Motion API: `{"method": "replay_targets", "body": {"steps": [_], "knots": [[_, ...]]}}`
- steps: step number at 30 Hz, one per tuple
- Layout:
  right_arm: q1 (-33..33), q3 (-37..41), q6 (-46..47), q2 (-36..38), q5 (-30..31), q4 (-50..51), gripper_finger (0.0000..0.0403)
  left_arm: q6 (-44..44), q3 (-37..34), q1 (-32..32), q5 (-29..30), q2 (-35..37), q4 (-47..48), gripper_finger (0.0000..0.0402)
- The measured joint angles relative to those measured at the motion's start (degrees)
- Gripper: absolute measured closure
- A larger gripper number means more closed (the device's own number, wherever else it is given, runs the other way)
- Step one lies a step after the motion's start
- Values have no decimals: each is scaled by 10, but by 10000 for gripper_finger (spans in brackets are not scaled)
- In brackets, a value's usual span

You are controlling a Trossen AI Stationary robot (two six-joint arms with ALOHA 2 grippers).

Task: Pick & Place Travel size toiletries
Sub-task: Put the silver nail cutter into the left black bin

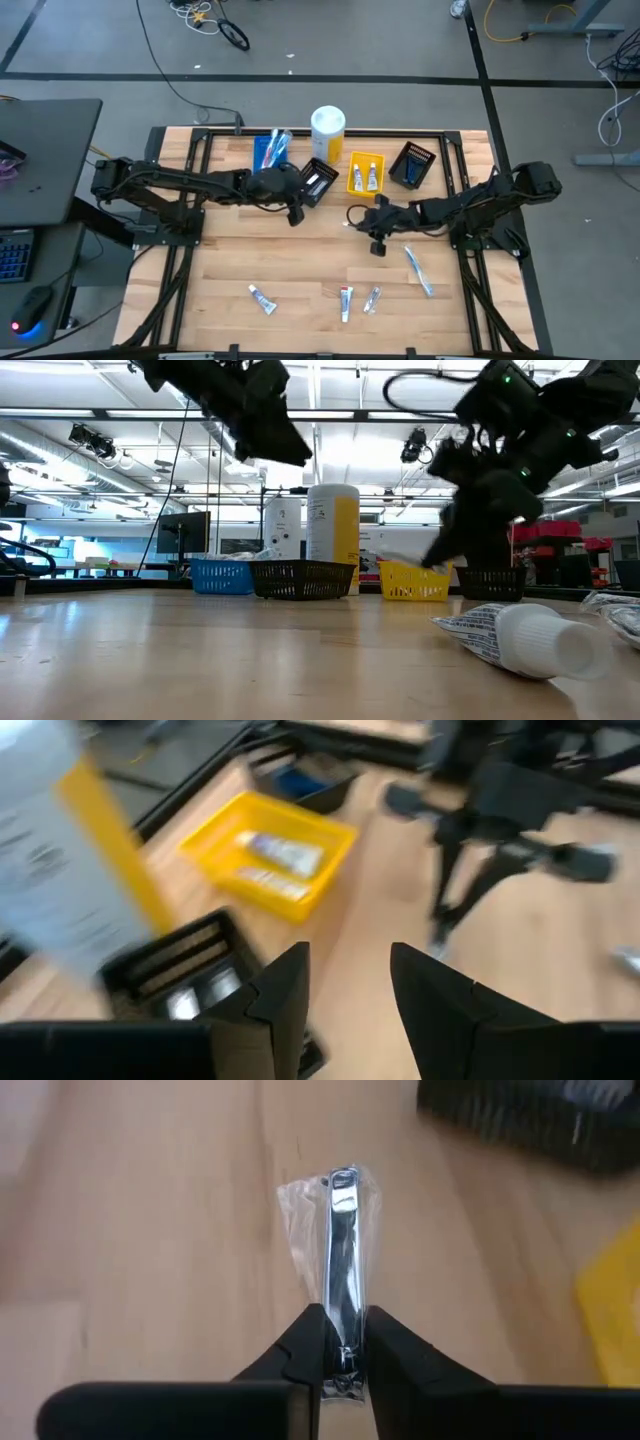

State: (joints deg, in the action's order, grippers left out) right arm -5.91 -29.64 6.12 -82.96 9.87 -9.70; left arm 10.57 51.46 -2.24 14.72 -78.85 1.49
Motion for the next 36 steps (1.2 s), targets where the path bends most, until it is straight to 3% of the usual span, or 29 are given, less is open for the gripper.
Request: {"method": "replay_targets", "body": {"steps": [6, 13, 21, 27, 36], "knots": [[12, 0, -68, 0, -3, -111, 349, -83, 0, 0, -82, -1, -27, 252], [35, -1, -92, 0, -21, -127, 350, -101, 0, 1, -150, -71, -106, 212], [40, -1, -85, 0, -63, -129, 350, -163, 3, 1, -150, -180, -215, 176], [41, -1, -83, 0, -61, -139, 351, -188, 3, 1, -157, -208, -239, 193], [41, -1, -67, 0, -71, -190, 351, -232, 3, 1, -174, -209, -261, 252]]}}
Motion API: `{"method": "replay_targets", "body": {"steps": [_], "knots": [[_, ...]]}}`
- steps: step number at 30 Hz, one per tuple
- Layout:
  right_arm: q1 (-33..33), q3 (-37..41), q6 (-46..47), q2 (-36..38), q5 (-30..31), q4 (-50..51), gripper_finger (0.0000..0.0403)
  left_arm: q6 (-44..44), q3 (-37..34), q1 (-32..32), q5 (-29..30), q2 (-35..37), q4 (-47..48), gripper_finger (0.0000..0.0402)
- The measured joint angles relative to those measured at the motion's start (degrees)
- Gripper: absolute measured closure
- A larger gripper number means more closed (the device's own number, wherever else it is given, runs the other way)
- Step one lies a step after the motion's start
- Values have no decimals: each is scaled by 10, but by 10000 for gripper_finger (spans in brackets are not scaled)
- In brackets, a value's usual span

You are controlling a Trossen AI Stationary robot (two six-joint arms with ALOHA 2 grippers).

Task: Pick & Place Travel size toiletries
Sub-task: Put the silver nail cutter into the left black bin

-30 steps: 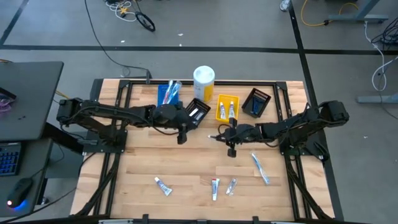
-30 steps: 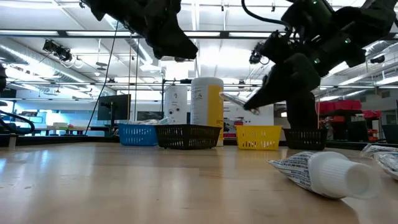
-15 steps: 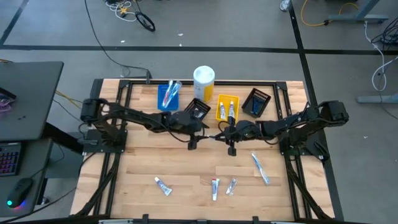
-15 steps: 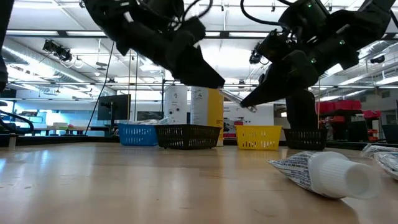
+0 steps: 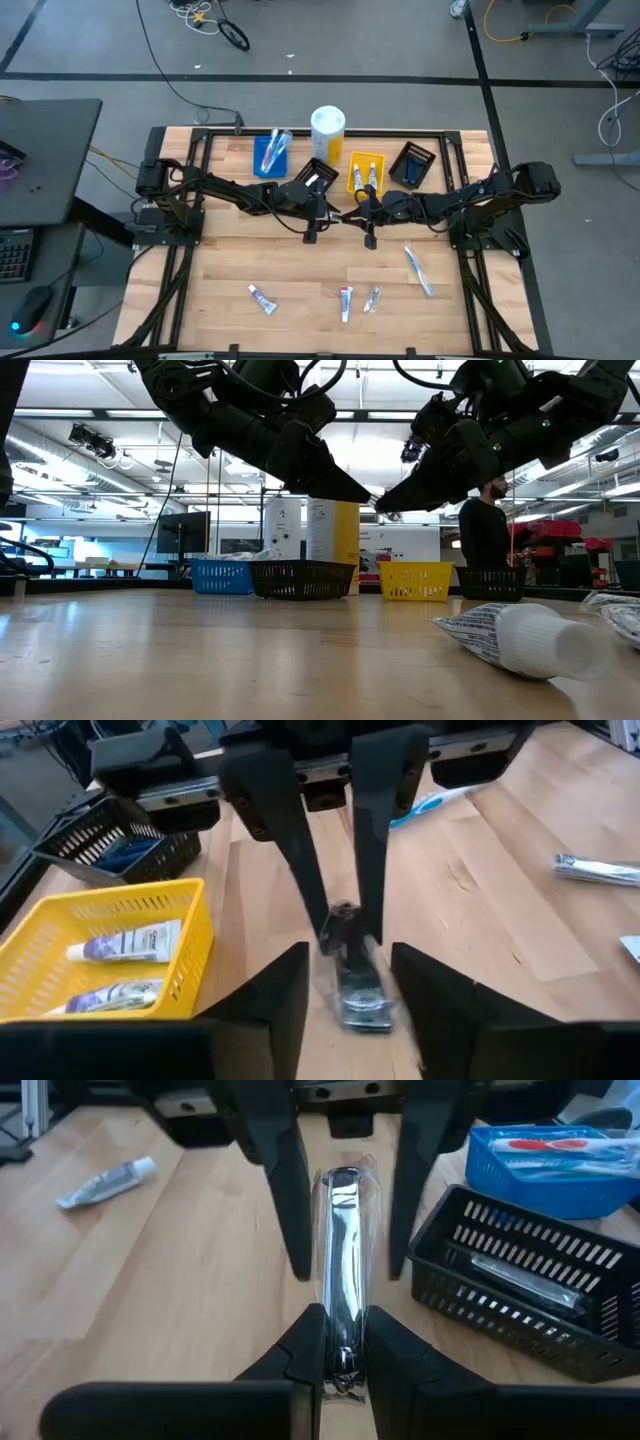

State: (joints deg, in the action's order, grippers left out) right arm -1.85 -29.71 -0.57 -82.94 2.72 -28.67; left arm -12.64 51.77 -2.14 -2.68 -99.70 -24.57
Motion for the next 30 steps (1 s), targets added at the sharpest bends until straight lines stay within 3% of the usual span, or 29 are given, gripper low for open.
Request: {"method": "replay_targets", "body": {"steps": [12, 16, 19, 26, 30], "knots": [[0, 0, 18, 0, 2, 10, 351, -38, 0, -1, -1, 0, -23, 339], [0, 0, 23, 0, 14, 12, 346, -28, 0, -4, -1, 0, -24, 350], [0, 0, 33, 0, 16, 18, 345, -29, 0, -5, 3, 0, -23, 327], [0, 0, 33, 0, 16, 24, 342, -31, 0, -5, -1, 0, 7, 229], [0, 0, 33, 0, 16, 16, 341, -30, 0, -5, -11, 0, 10, 207]]}}
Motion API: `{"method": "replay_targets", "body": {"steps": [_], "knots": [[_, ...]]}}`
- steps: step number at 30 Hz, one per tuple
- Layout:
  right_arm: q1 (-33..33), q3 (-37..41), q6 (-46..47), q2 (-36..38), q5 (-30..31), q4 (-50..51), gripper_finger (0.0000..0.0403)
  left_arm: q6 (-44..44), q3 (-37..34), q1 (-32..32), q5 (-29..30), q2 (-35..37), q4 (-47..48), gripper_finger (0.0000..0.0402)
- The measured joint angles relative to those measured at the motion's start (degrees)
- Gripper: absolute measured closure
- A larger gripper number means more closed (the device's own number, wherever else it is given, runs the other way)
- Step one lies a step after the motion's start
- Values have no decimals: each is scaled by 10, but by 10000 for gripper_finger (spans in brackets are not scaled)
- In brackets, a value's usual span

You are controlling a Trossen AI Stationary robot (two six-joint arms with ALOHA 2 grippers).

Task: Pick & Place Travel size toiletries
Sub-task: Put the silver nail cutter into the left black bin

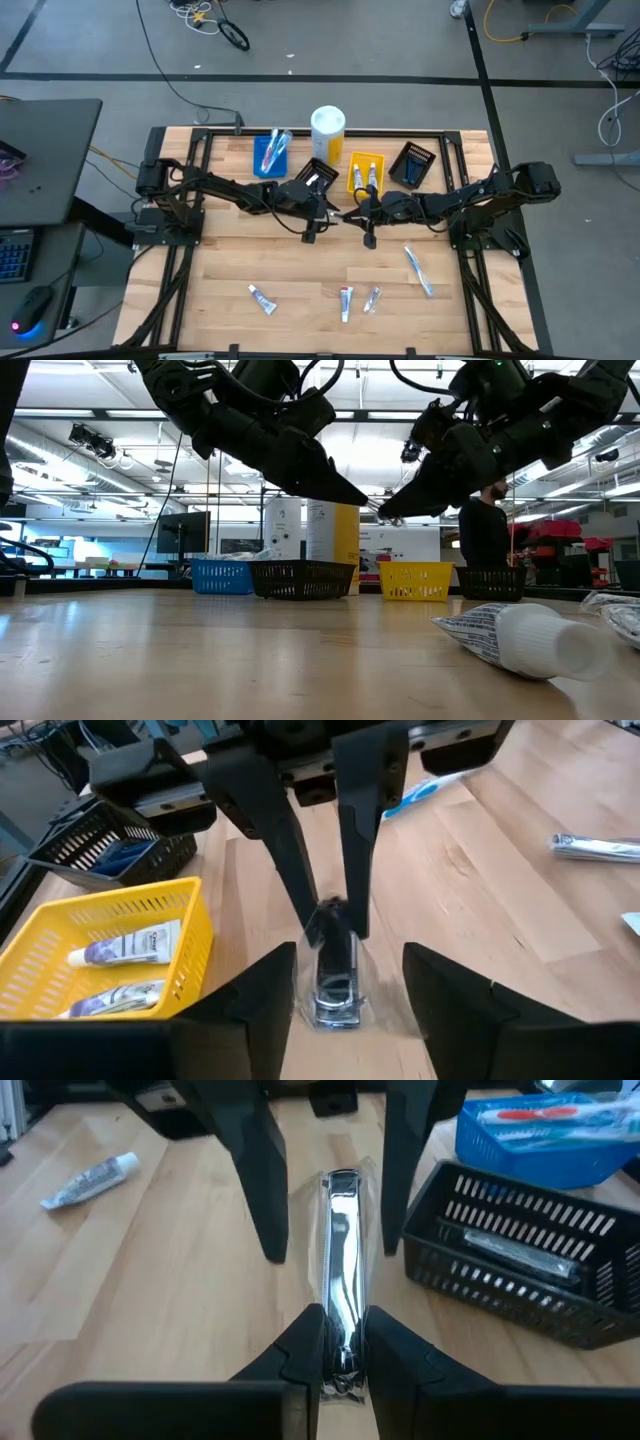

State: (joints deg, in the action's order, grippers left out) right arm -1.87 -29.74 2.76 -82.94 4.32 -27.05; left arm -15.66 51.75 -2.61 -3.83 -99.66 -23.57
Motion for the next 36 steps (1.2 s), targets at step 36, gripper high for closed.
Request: {"method": "replay_targets", "body": {"steps": [36], "knots": [[0, 0, 66, 0, 163, 76, 268, 117, 0, -8, 304, 4, 87, 340]]}}
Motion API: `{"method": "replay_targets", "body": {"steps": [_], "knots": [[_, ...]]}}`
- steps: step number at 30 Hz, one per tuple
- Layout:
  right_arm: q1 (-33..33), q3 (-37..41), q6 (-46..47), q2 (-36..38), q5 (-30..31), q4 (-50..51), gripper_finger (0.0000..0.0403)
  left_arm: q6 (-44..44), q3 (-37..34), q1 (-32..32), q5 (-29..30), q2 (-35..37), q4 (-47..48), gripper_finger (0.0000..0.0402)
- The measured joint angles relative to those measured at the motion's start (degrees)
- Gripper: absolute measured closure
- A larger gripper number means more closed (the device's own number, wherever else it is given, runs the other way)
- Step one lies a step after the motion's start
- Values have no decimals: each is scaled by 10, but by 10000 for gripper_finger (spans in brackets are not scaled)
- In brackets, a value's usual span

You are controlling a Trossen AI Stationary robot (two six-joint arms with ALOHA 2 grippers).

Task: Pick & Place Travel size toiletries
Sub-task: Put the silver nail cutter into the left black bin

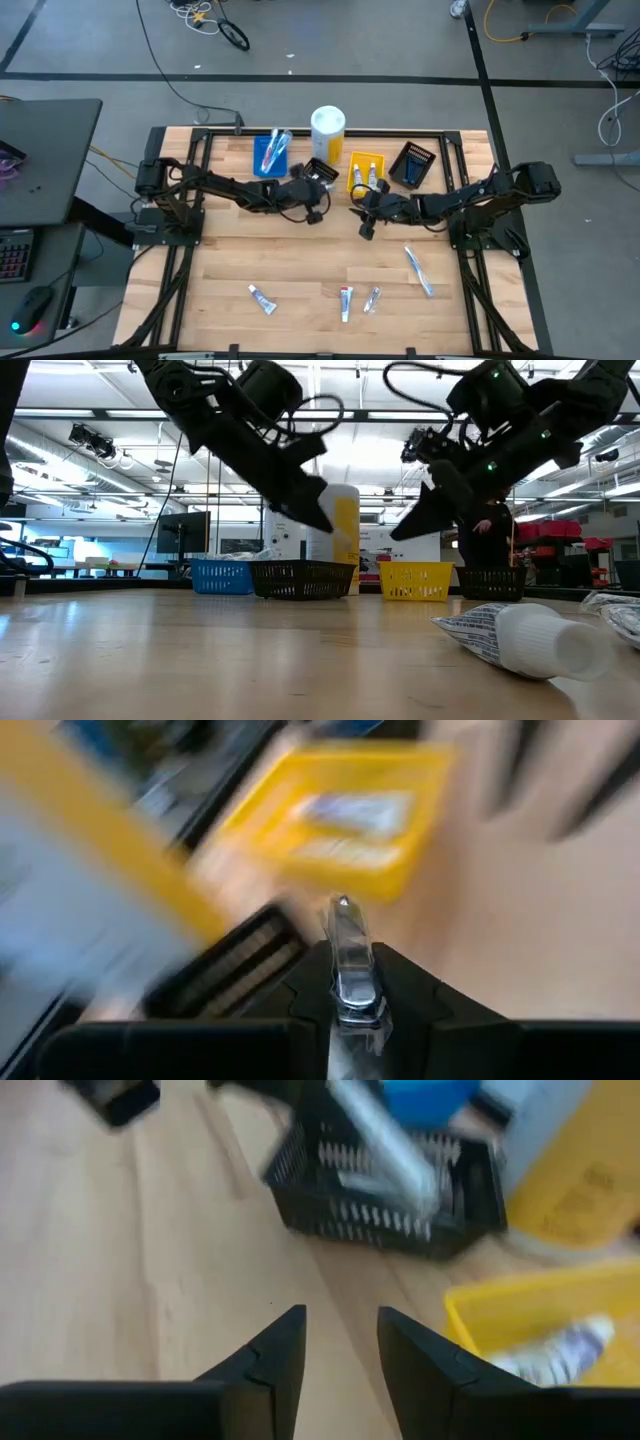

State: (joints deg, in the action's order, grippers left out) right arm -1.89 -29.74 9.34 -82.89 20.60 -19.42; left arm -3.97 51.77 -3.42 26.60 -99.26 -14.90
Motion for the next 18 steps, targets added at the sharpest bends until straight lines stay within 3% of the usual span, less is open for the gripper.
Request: {"method": "replay_targets", "body": {"steps": [2, 7, 11, 18], "knots": [[0, 0, 18, 0, 1, 20, 268, 52, 0, -5, 45, 0, 38, 338], [0, 0, 38, 0, -18, 37, 267, 155, -7, -29, 25, -2, 79, 339], [0, 0, 38, 0, -17, 36, 267, 166, -11, -47, 59, -2, 74, 328], [0, 0, 38, 0, -17, 20, 267, 141, -11, -77, -13, -2, 64, 286]]}}
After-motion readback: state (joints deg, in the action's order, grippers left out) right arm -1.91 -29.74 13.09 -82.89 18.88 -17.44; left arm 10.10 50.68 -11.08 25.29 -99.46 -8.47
